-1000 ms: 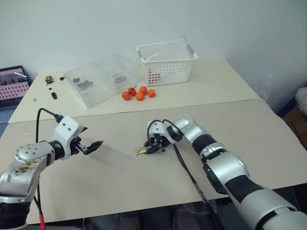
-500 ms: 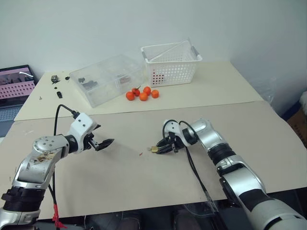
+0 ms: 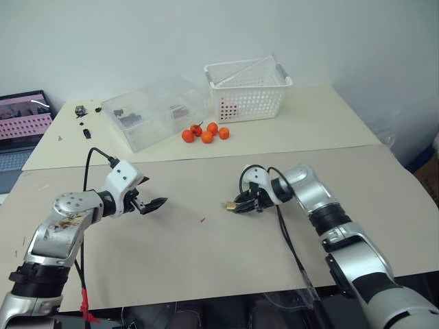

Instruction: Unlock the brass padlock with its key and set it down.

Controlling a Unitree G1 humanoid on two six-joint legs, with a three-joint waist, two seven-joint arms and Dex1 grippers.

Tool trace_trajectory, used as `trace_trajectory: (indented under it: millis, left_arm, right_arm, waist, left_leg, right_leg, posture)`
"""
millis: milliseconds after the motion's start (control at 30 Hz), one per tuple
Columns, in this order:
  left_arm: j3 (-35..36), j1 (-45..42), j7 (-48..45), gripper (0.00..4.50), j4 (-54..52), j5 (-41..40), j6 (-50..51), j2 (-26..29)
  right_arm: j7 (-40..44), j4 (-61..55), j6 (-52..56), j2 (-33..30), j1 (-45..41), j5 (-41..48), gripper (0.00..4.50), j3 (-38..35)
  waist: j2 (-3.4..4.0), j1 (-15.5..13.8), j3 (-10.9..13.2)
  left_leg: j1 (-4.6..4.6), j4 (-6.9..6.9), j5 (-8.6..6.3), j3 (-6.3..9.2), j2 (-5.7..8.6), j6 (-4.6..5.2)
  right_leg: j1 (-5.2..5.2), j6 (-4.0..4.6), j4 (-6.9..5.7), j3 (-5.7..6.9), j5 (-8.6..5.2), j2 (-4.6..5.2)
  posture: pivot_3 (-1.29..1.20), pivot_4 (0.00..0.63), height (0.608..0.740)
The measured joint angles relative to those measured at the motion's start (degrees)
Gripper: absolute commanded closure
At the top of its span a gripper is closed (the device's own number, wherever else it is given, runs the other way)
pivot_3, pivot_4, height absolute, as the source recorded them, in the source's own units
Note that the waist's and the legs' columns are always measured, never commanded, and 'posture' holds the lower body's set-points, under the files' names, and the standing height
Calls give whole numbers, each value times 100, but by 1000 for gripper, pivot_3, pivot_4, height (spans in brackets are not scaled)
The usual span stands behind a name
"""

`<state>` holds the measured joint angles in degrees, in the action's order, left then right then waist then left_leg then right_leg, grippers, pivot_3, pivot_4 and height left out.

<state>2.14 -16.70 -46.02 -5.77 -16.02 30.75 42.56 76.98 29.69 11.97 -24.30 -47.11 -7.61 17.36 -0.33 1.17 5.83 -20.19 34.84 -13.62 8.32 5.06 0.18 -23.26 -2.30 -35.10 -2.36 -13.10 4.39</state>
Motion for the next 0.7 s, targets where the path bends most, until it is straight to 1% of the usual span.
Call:
trace_trajectory:
  millis: [233,367,467,567,700]
  left_arm:
    - [-124,-563,-126,0,248,-257,354,-442]
    - [-180,-985,-236,0,284,-652,931,-761]
    - [-329,-1180,-246,0,269,-737,1156,-865]
    - [-640,-1184,-316,0,288,-645,1200,-861]
    - [-944,-1199,-543,0,424,-602,1183,-852]
  right_arm:
    - [-93,-1579,294,-404,308,246,3414,-35]
    - [-323,-2322,353,-565,399,392,3414,-94]
    - [-528,-2657,294,-694,455,346,3414,-86]
    - [-771,-2709,18,-1063,621,57,3414,-28]
    - [-952,-2709,-162,-1127,781,-11,3414,-23]
  waist:
    - [-3,4,-1]
    - [-5,-12,-1]
    - [-7,-14,-2]
    - [-7,-31,-2]
    - [-8,-6,-2]
  left_leg:
    - [-2,9,-6,-19,1,10]
    - [-1,13,-6,-20,0,11]
    - [0,14,-6,-23,0,11]
    - [1,16,-8,-39,0,14]
    - [2,16,-8,-55,-6,16]
  right_leg:
    - [3,-1,4,-2,0,3]
    - [5,-2,2,-1,1,2]
    - [6,-3,3,-2,2,2]
    - [6,-3,7,-5,2,3]
    - [4,-2,6,-14,2,0]
  posture:
    - [0,150,740]
    - [0,150,740]
    - [0,150,740]
    - [0,150,740]
    - [0,150,740]
